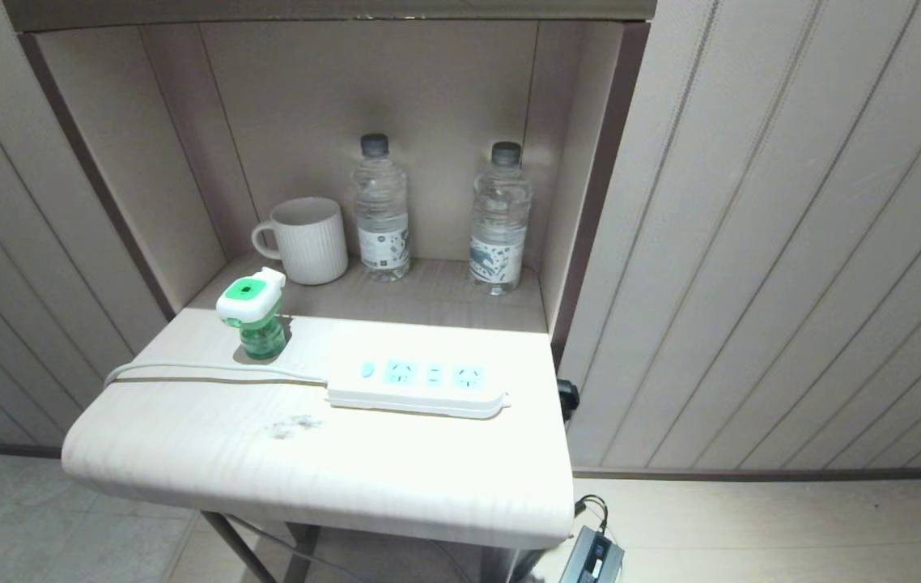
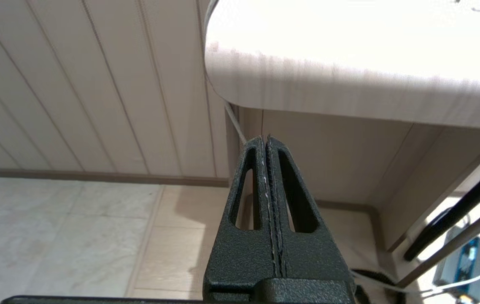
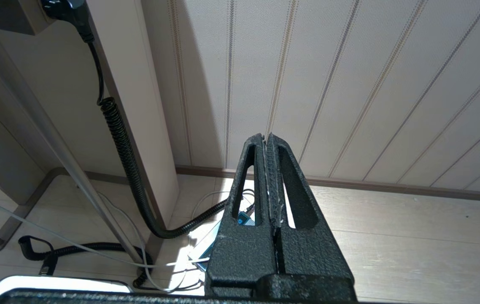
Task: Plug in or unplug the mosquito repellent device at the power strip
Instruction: Pick up the mosquito repellent liquid
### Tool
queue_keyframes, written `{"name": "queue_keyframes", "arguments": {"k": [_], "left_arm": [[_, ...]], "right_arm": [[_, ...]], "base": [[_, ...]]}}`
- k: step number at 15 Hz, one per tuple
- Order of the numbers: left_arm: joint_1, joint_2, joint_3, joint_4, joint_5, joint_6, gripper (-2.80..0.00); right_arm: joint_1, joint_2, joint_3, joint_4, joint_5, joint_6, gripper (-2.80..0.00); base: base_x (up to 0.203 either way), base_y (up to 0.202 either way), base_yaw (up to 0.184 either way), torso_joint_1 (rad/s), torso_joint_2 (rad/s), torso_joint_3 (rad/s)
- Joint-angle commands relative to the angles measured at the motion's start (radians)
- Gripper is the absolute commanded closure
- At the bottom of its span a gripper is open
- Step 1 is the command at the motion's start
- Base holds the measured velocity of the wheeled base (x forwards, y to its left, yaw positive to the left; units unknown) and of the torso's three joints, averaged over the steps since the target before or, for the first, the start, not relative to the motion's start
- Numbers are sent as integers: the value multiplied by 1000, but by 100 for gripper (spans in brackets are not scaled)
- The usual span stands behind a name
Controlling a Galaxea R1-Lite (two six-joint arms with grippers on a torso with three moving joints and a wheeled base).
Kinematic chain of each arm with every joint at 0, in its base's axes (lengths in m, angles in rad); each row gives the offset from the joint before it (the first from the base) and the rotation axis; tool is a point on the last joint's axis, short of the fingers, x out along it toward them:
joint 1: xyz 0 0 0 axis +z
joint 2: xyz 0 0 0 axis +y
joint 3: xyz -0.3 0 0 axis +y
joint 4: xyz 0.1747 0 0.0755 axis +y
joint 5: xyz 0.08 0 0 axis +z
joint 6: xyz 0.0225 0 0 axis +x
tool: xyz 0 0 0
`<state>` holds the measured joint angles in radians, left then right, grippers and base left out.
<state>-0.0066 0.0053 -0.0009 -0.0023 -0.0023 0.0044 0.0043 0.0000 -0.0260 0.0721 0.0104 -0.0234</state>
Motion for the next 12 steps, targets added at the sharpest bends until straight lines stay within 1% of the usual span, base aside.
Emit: {"name": "queue_keyframes", "arguments": {"k": [1, 7, 9, 12], "left_arm": [[0, -5, 1, 2, 1, -6, 0], [0, -5, 1, 2, -1, -3, 0], [0, -4, 1, 2, -1, 11, 0], [0, -4, 1, 2, -2, 6, 0]], "right_arm": [[0, 0, 0, 0, 0, -1, 0], [0, 0, 0, 2, 0, 0, 0], [0, 0, 0, 2, 0, 0, 0], [0, 0, 0, 0, 0, 0, 0]], "base": [[0, 0, 0, 0, 0, 0], [0, 0, 0, 0, 0, 0], [0, 0, 0, 0, 0, 0], [0, 0, 0, 0, 0, 0]]}}
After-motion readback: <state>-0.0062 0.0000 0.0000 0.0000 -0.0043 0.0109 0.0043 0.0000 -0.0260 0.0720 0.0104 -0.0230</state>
